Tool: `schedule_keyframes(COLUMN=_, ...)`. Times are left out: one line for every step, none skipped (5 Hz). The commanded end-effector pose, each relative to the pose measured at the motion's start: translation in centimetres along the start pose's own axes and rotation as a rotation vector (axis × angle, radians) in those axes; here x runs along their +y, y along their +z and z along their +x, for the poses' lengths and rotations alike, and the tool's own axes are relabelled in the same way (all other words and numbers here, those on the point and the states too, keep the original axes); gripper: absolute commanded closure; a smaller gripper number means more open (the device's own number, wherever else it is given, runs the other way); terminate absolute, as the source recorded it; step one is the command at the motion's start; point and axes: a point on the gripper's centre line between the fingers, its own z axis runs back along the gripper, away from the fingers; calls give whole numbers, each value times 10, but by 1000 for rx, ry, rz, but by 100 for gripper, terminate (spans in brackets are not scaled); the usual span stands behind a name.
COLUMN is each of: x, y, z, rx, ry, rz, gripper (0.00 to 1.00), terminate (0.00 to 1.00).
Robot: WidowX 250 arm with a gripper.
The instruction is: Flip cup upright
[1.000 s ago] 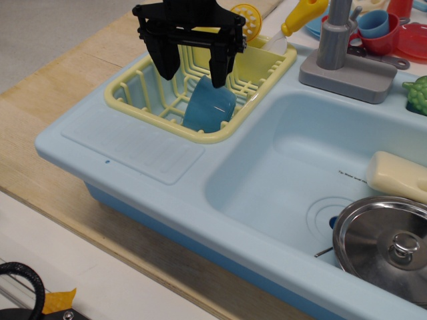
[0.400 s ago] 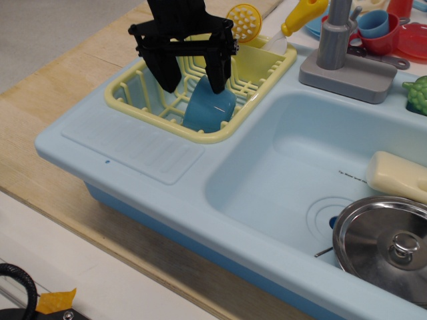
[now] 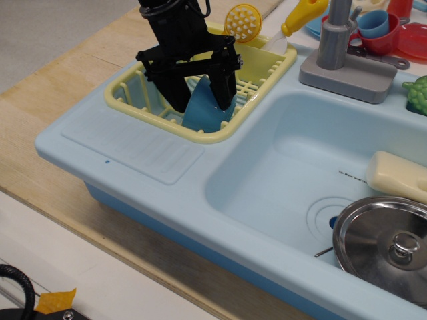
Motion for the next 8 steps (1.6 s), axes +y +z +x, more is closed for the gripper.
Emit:
schedule_keyframes(x=-3, y=3, z=4, rx=-13, ry=-4, rz=-23, gripper=100, terminate=0)
schedule_keyframes(x=-6, y=6, z=3, rx=-18, ry=-6, rz=-11, gripper=100, terminate=0)
schedule_keyframes(x=-8, y=12, z=1, rx=-70, ry=-29, rz=101, gripper=100, terminate=0)
schedule_keyframes(x=-9, y=8, z=6, rx=-64, ry=-90, rz=169, gripper=100, terminate=0)
schedule_keyframes(x=-8, y=-1, z=13, rx=-6, ry=-128, rz=186, gripper=100, terminate=0)
schedule_keyframes(x=-3, y=-12, z=16, rx=66, ry=-114, rz=198, gripper=0, terminate=0)
schedule_keyframes(x=5, y=-25, z=18, rx=139, ry=-98, rz=205, gripper=0, terminate=0)
schedule_keyframes(x=5, y=-25, z=18, rx=139, ry=-98, rz=205, gripper=0, terminate=0)
